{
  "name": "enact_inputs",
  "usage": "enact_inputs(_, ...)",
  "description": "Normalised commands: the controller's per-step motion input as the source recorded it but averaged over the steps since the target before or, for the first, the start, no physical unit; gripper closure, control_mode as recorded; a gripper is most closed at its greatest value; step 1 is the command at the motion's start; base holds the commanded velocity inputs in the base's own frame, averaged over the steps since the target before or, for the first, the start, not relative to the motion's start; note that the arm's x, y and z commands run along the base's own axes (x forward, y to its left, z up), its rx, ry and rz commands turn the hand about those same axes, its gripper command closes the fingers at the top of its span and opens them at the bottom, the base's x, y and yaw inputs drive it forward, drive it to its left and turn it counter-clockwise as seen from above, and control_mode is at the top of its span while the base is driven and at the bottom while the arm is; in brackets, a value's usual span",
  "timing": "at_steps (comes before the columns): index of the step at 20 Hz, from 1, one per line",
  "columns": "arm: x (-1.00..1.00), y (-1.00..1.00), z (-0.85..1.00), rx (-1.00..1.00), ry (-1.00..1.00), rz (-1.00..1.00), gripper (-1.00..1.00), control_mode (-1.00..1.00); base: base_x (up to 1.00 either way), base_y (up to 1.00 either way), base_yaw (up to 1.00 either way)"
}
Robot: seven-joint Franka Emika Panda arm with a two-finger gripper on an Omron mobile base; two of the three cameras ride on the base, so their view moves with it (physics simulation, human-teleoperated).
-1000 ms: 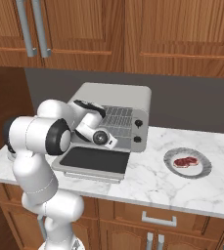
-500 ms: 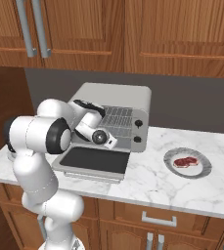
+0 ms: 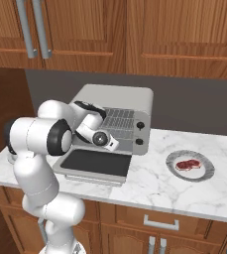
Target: Open the toaster oven door. Place the hotdog bun on the top rack in the toaster oven and place the steak on the bottom rack.
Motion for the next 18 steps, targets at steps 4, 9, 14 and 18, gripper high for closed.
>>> enact_inputs(4,0.3,0.03,-0.1,0.0,-0.04,0.04,-1.0,-1.0,0.0,0.0,0.0)
enact_inputs(9,0.17,0.03,-0.23,0.0,-0.05,0.08,-1.0,-1.0,0.0,0.0,0.0)
enact_inputs(14,0.18,0.0,-0.16,0.0,-0.07,0.09,-1.0,-1.0,0.0,0.0,0.0)
enact_inputs(18,0.23,0.0,-0.04,0.0,0.0,0.05,-1.0,-1.0,0.0,0.0,0.0)
